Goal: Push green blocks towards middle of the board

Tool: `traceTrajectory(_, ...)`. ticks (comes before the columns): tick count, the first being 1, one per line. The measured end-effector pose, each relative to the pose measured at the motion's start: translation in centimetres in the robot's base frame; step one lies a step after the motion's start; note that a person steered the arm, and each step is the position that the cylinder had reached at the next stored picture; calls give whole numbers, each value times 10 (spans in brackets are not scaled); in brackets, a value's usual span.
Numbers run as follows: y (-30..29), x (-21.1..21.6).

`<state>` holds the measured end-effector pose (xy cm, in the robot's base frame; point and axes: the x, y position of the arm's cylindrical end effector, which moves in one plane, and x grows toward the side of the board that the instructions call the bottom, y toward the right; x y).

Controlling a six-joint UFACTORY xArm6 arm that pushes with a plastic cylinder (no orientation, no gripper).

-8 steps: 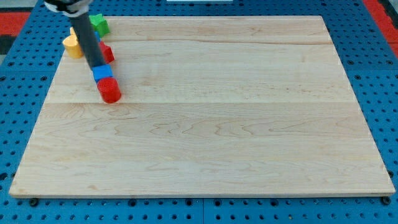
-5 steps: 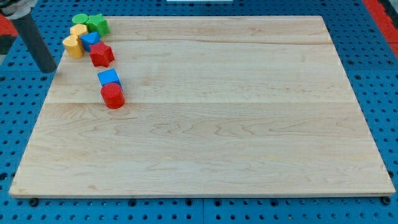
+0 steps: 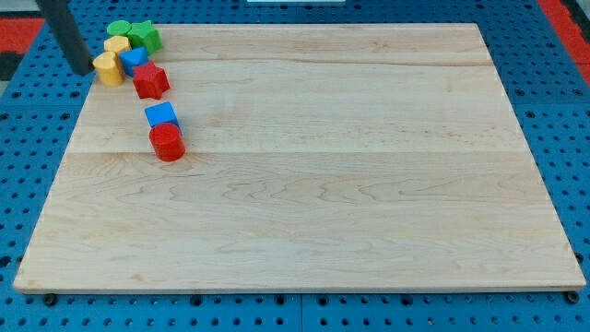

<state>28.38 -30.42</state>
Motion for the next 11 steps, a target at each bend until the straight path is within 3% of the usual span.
traceTrajectory(2,-1,-29)
traceTrajectory(3,0,-76)
traceTrajectory(4,1,-93)
traceTrajectory(7,0,-60)
traceTrajectory(11,30,-83)
